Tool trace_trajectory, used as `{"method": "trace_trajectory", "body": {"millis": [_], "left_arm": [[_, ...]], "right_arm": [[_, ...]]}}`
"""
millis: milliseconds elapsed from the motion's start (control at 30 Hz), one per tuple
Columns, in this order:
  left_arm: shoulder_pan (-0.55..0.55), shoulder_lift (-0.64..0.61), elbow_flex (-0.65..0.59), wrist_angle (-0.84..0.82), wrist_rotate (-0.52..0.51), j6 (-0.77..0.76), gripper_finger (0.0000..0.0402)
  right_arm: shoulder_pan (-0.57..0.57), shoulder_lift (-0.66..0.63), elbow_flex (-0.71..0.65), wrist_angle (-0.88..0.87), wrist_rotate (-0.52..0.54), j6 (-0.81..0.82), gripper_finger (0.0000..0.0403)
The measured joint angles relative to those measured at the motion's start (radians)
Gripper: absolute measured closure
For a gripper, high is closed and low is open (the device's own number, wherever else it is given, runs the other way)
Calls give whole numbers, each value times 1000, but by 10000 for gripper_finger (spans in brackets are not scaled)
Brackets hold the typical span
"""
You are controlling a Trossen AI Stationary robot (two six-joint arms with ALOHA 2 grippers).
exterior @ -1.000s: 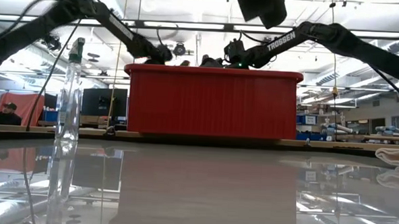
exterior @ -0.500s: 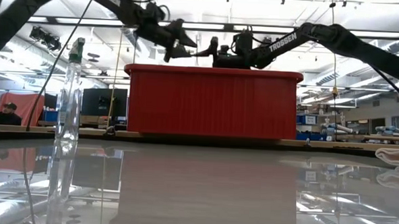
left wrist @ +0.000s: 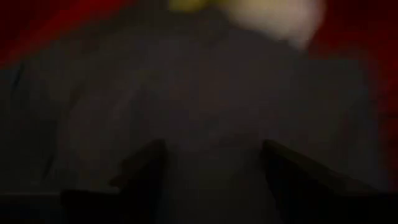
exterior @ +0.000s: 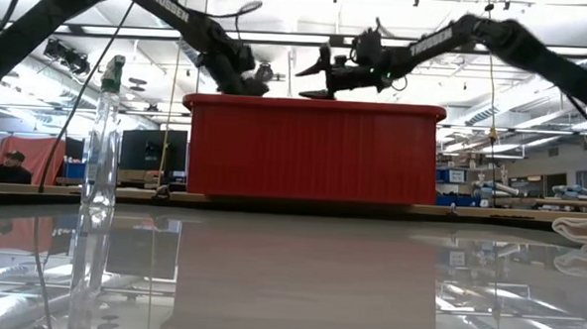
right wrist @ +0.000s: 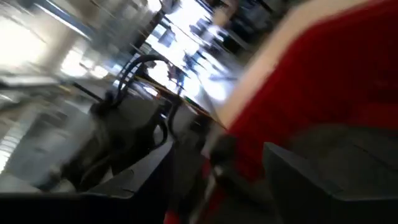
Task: Fold laundry
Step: Return to Home Position
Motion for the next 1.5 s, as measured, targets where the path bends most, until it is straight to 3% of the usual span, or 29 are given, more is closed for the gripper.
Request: {"method": "trace_trajectory", "body": {"millis": [100, 267, 367, 500, 567, 633, 733, 867, 1033, 1200, 1333, 1500], "left_arm": [[27, 4, -1, -119, -58, 42, 151], [52, -94, -3, -149, 86, 24, 190], [29, -200, 1, -130, 119, 25, 216], [-14, -353, -3, -86, 272, -6, 249], [-46, -444, -6, -30, 296, -20, 264], [-82, -530, -60, 24, 297, -25, 276], [-164, -660, -245, 172, 293, -93, 286], [-300, -838, -607, 503, 190, -264, 287], [-449, -1068, -964, 815, 54, -387, 288], [-582, -1309, -1201, 857, -129, -448, 288], [-680, -1440, -1354, 852, -141, -460, 288], [-796, -1476, -1464, 856, -116, -468, 288]], "right_arm": [[0, -67, 0, -235, 34, -186, 166], [31, -201, 1, -581, 111, -497, 197], [70, -288, 1, -730, 131, -593, 228], [113, -418, 2, -893, 146, -708, 282], [137, -481, 3, -967, 176, -778, 312], [166, -537, 3, -1051, 225, -829, 342], [211, -616, -33, -1130, 278, -893, 387], [279, -779, -218, -1057, 301, -866, 390], [412, -1049, -621, -821, 336, -792, 396], [596, -1342, -1059, -431, 456, -657, 397], [736, -1510, -1329, -255, 551, -660, 398], [838, -1605, -1552, -195, 595, -576, 393]]}}
